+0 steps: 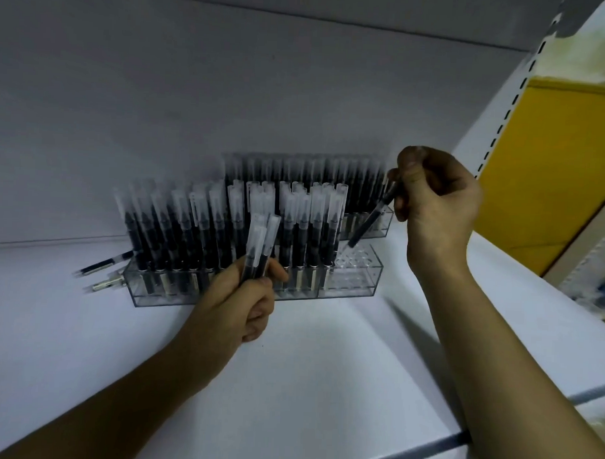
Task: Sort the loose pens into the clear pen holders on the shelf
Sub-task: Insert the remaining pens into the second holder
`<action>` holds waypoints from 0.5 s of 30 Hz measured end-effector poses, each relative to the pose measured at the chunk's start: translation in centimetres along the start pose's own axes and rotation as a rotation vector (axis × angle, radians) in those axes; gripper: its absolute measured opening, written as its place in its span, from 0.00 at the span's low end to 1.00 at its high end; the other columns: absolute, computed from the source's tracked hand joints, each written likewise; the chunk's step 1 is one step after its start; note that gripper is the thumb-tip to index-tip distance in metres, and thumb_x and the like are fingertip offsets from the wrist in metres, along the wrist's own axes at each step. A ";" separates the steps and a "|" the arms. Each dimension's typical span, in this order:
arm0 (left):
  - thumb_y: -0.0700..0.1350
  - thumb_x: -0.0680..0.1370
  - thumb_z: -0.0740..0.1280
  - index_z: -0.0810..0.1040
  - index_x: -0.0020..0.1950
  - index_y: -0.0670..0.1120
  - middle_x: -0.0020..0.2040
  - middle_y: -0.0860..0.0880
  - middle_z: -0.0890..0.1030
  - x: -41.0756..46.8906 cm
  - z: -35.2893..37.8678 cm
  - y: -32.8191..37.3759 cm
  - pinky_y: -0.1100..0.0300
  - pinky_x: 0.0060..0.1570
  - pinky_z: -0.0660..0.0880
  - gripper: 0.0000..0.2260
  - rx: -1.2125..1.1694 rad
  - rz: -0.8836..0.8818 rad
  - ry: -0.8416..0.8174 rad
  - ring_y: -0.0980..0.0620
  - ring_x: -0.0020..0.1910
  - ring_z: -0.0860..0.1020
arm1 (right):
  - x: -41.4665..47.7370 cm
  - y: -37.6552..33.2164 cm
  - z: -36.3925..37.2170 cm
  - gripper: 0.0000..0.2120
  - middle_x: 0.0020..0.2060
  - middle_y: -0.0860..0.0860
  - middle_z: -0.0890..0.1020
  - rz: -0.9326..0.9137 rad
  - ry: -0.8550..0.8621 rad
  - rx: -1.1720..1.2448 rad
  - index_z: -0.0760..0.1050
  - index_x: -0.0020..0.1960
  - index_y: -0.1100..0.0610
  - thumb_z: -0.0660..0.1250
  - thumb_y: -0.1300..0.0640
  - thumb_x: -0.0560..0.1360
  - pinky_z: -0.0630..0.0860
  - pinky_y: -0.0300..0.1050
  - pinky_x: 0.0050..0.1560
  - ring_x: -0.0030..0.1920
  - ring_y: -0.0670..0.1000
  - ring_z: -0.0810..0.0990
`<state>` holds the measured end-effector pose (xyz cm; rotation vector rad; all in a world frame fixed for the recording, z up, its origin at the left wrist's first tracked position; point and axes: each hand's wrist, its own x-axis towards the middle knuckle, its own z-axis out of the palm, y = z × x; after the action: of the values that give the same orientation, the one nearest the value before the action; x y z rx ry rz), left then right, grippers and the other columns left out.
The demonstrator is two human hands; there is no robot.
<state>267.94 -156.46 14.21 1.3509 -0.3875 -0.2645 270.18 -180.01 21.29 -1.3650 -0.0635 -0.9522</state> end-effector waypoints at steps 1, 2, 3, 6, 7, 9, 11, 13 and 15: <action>0.36 0.83 0.55 0.74 0.49 0.40 0.26 0.50 0.65 0.0 0.0 -0.1 0.62 0.22 0.56 0.09 -0.002 -0.004 0.000 0.56 0.21 0.60 | -0.1 0.1 0.1 0.09 0.39 0.58 0.84 -0.030 0.009 -0.027 0.81 0.53 0.64 0.73 0.58 0.78 0.70 0.39 0.26 0.26 0.50 0.74; 0.36 0.83 0.55 0.74 0.49 0.40 0.26 0.50 0.65 0.1 0.0 -0.1 0.62 0.22 0.55 0.09 -0.004 -0.005 0.000 0.56 0.21 0.60 | -0.2 0.1 0.2 0.09 0.39 0.58 0.84 -0.050 0.008 -0.049 0.80 0.53 0.65 0.74 0.59 0.78 0.71 0.40 0.27 0.27 0.50 0.74; 0.36 0.83 0.55 0.74 0.49 0.40 0.26 0.50 0.65 0.1 0.0 -0.1 0.61 0.23 0.55 0.09 0.004 -0.007 0.002 0.56 0.21 0.60 | -0.3 0.2 0.4 0.09 0.38 0.57 0.84 -0.063 0.000 -0.065 0.80 0.53 0.65 0.74 0.60 0.77 0.71 0.40 0.27 0.27 0.50 0.75; 0.35 0.83 0.52 0.73 0.49 0.40 0.26 0.50 0.65 0.1 0.0 -0.1 0.61 0.23 0.55 0.11 0.026 -0.015 0.007 0.56 0.21 0.60 | -0.6 0.4 0.6 0.05 0.36 0.52 0.83 -0.077 -0.045 -0.078 0.79 0.49 0.60 0.75 0.63 0.76 0.72 0.40 0.27 0.26 0.51 0.75; 0.35 0.83 0.52 0.73 0.49 0.40 0.26 0.50 0.65 0.1 0.0 -0.1 0.62 0.22 0.55 0.11 0.029 -0.014 0.005 0.56 0.21 0.60 | -0.6 0.4 0.7 0.05 0.36 0.51 0.83 -0.085 -0.058 -0.091 0.79 0.49 0.59 0.75 0.63 0.76 0.72 0.40 0.28 0.27 0.51 0.76; 0.35 0.83 0.52 0.73 0.49 0.39 0.26 0.50 0.65 0.0 -0.1 -0.1 0.62 0.22 0.56 0.11 0.033 -0.019 0.001 0.56 0.21 0.60 | -0.8 0.4 0.8 0.06 0.37 0.51 0.82 -0.109 -0.081 -0.128 0.80 0.48 0.58 0.76 0.63 0.75 0.73 0.39 0.28 0.28 0.50 0.77; 0.35 0.84 0.52 0.73 0.49 0.39 0.26 0.50 0.65 0.1 -0.1 -0.1 0.62 0.22 0.56 0.11 0.031 -0.022 0.002 0.56 0.21 0.60 | -1.0 0.4 0.9 0.07 0.38 0.53 0.82 -0.117 -0.113 -0.141 0.81 0.50 0.59 0.76 0.63 0.74 0.75 0.39 0.28 0.28 0.49 0.78; 0.35 0.83 0.52 0.73 0.49 0.39 0.26 0.50 0.65 0.1 0.0 -0.1 0.61 0.22 0.55 0.11 0.025 -0.024 0.004 0.56 0.21 0.60 | -1.2 0.5 1.0 0.10 0.39 0.56 0.84 -0.113 -0.151 -0.166 0.82 0.55 0.59 0.76 0.62 0.74 0.76 0.41 0.28 0.27 0.51 0.78; 0.35 0.83 0.52 0.73 0.49 0.39 0.26 0.50 0.65 0.1 -0.1 -0.1 0.62 0.21 0.56 0.11 0.022 -0.026 0.000 0.56 0.21 0.60 | -1.4 0.9 1.1 0.12 0.39 0.56 0.85 -0.119 -0.191 -0.173 0.82 0.60 0.60 0.74 0.61 0.77 0.77 0.42 0.29 0.26 0.52 0.79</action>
<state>268.09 -156.45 14.10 1.3786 -0.3744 -0.2823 270.31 -178.47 20.13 -1.6243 -0.2137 -0.9408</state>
